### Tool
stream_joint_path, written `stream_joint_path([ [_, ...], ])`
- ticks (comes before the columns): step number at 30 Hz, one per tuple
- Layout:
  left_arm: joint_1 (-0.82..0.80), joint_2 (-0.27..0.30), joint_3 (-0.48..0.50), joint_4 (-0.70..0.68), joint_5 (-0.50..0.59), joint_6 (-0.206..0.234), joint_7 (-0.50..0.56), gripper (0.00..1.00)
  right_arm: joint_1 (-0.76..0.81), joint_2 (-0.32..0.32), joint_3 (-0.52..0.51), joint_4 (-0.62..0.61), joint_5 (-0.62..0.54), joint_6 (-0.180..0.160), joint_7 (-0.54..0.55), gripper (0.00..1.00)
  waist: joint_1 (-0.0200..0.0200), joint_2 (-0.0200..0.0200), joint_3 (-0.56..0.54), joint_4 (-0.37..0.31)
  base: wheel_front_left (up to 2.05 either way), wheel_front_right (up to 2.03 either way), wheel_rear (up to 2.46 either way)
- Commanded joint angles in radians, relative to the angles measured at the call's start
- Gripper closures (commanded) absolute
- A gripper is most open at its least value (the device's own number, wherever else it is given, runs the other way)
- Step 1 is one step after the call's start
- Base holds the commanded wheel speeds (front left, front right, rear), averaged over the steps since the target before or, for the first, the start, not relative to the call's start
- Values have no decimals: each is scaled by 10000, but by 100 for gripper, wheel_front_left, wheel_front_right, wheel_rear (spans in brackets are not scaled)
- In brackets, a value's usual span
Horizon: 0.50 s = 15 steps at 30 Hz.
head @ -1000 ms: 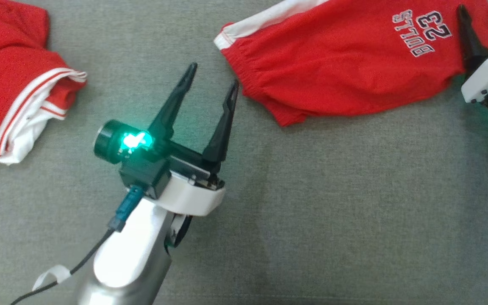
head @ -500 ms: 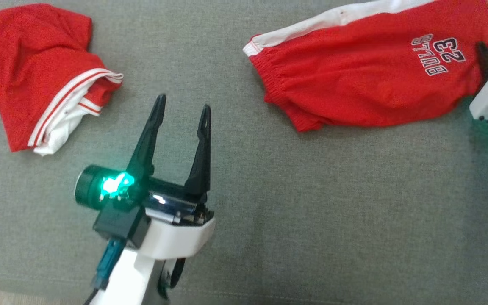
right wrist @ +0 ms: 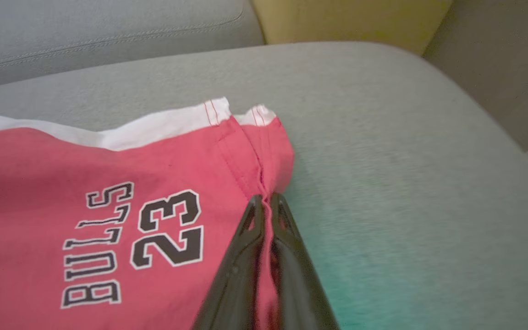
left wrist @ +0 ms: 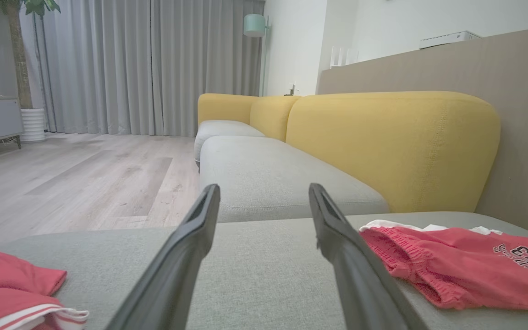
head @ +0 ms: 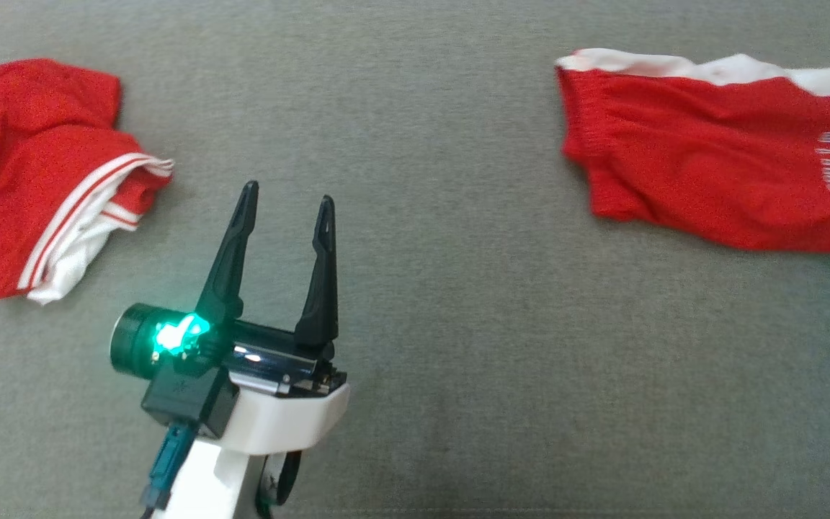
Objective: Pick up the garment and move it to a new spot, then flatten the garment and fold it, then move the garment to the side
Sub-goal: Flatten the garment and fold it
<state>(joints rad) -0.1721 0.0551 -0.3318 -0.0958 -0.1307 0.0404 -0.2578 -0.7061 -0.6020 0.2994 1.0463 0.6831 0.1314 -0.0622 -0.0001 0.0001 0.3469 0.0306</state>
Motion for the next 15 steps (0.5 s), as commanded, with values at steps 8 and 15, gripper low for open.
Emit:
stream_joint_path([
  [8, -71, -28, 419, -198, 181, -269, -39, 0, -483, 123, 114, -2363, -185, -7, -237, 100, 1, -1, 8, -665, 0, 0, 0],
  [15, -92, -36, 396, -138, 196, -340, -39, 0, -394, 1215, 633, -5318, -978, -7, 144, 100, 1, -1, -48, -749, 0, 0, 0],
])
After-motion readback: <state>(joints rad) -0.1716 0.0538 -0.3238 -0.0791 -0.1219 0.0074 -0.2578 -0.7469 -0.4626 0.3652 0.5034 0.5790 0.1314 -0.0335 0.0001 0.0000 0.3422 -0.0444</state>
